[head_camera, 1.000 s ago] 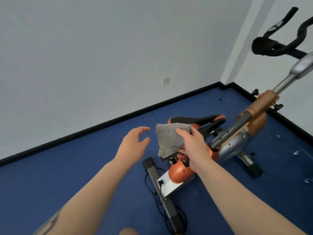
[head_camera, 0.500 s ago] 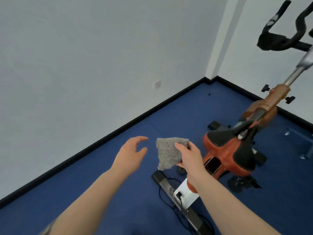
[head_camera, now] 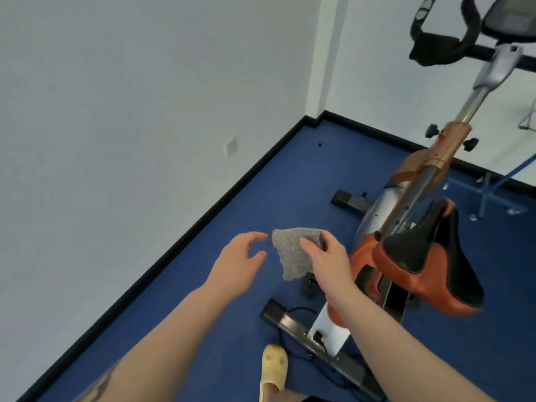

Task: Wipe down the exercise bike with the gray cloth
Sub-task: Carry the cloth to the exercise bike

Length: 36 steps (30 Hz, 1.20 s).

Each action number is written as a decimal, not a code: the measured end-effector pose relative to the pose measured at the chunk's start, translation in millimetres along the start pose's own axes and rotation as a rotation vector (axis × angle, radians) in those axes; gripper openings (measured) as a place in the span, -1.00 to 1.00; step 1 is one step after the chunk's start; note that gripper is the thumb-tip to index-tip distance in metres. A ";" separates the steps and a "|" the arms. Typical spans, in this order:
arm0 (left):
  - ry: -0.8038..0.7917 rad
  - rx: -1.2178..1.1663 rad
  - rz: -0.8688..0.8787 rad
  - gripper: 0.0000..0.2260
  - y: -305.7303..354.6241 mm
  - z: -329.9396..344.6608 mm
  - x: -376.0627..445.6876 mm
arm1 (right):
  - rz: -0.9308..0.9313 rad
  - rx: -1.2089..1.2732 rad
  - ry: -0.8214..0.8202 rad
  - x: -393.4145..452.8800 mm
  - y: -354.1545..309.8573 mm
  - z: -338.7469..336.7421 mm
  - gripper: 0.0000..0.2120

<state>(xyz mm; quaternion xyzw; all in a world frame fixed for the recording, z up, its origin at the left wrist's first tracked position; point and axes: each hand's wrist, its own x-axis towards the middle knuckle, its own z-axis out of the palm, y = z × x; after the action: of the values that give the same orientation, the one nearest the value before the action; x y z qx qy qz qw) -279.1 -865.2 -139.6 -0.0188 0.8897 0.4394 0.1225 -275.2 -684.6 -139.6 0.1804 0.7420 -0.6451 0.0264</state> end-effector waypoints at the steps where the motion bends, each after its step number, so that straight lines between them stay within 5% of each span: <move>1: -0.011 0.016 -0.009 -0.70 -2.7 -9.0 11.5 | 0.018 0.032 0.014 11.5 -3.5 7.3 -0.96; 8: 0.046 -0.027 0.028 -0.72 11.7 -61.6 105.7 | 0.023 0.094 0.011 83.7 -39.4 48.0 -0.97; 12: -0.106 0.022 0.102 -0.71 20.6 -53.3 150.3 | -0.005 0.066 0.053 122.7 -59.1 54.3 -0.96; 19: -0.217 0.022 0.194 -0.72 31.2 -87.0 283.3 | 0.030 0.065 0.279 219.2 -82.7 71.9 -0.96; 27: -0.300 0.067 0.294 -0.75 58.6 -164.5 446.0 | 0.193 0.395 0.504 299.8 -128.0 118.0 -0.93; 36: -0.690 0.144 0.520 -0.72 129.6 -74.5 470.4 | 0.132 0.333 0.859 312.7 -162.2 57.2 -0.97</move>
<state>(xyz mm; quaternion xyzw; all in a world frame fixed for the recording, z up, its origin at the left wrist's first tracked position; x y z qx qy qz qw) -768.4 -809.5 -105.6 0.3621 0.8003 0.3729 0.2989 -627.1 -683.5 -80.4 0.4796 0.5592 -0.6192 -0.2716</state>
